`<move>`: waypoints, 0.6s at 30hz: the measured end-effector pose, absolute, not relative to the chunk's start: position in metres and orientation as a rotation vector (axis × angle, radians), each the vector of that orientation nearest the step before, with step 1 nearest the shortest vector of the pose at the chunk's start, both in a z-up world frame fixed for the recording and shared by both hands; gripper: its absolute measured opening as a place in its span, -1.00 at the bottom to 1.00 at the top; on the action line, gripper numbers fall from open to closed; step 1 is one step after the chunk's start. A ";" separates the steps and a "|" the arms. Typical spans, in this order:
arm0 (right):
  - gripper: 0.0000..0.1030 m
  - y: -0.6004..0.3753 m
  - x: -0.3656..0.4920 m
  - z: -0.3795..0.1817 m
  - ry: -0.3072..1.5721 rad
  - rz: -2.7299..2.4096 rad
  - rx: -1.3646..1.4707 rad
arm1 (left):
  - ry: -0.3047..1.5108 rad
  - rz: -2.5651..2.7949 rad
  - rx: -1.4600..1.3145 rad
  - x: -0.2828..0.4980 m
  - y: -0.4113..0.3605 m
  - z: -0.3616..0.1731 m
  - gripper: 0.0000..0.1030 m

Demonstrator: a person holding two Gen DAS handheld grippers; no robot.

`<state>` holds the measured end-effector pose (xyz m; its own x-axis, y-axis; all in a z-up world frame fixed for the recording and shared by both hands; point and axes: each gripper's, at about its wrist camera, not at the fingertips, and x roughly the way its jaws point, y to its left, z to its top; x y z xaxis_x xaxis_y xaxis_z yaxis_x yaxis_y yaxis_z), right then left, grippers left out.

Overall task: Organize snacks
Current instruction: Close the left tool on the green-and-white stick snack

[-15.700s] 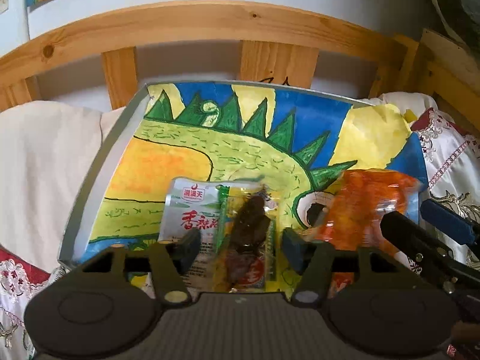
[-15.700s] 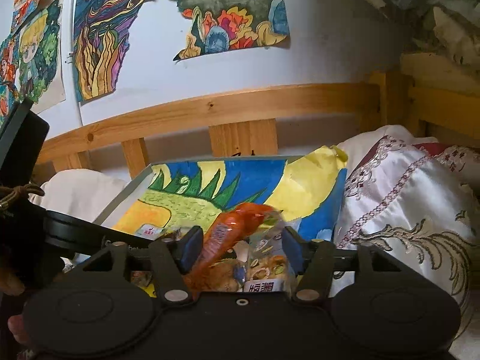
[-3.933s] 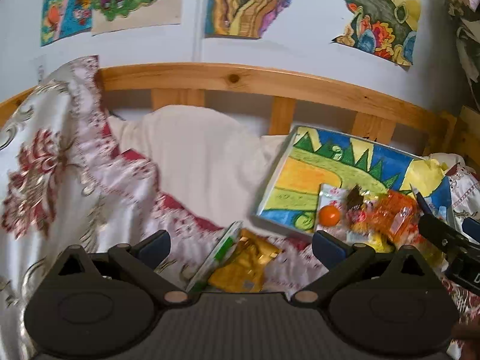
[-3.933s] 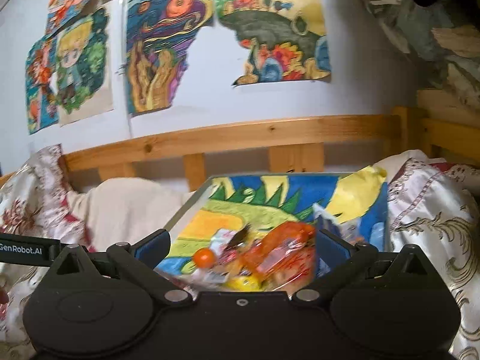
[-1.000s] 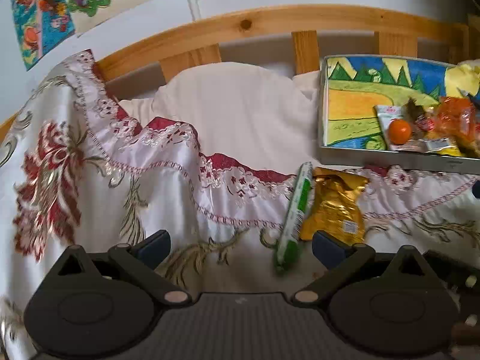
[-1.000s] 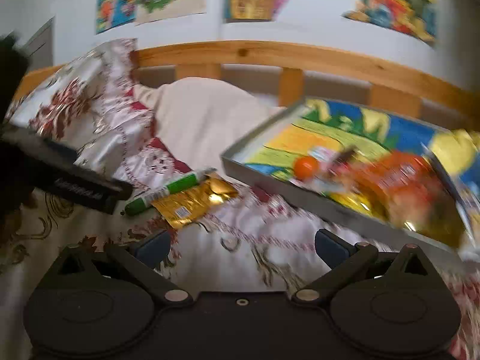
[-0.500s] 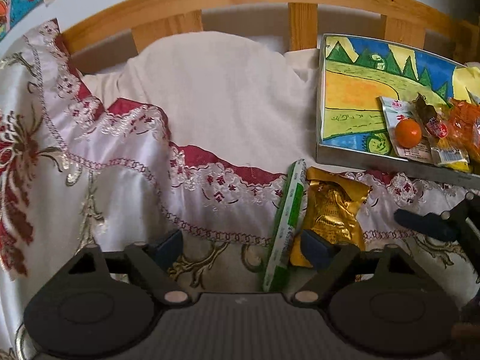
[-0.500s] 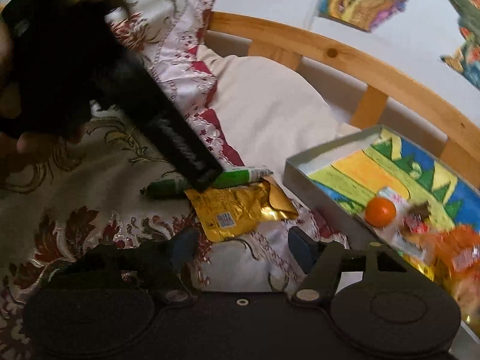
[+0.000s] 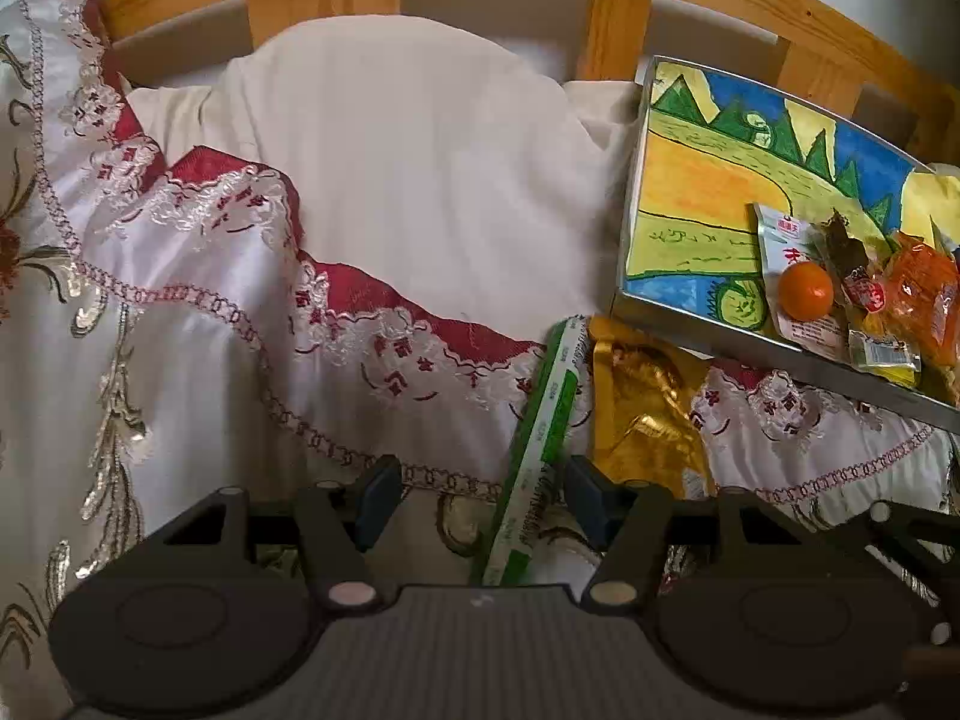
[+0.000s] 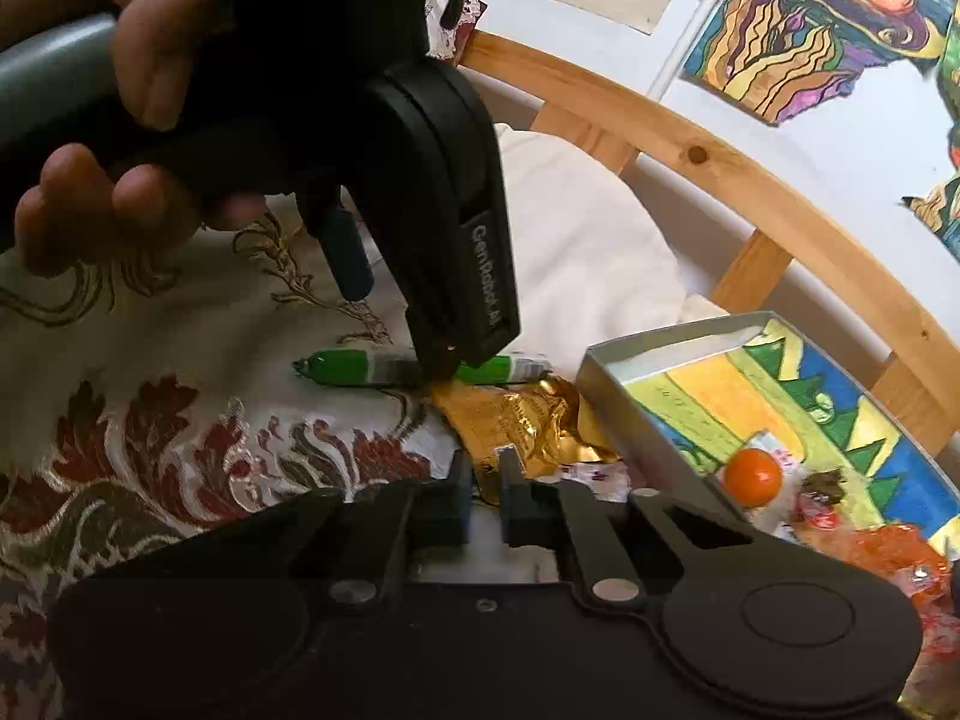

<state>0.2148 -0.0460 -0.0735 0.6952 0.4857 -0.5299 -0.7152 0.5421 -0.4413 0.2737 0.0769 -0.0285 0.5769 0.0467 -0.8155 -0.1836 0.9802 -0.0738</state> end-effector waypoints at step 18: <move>-1.00 -0.098 0.203 -0.038 0.353 0.632 -0.688 | 1.014 0.063 -0.247 0.260 0.068 -0.030 -0.63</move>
<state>0.2031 -0.0980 -0.0384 0.7593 0.4202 -0.4969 -0.6434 0.5987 -0.4770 0.2601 0.0680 -0.0301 0.5291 -0.0619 -0.8463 -0.1669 0.9703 -0.1753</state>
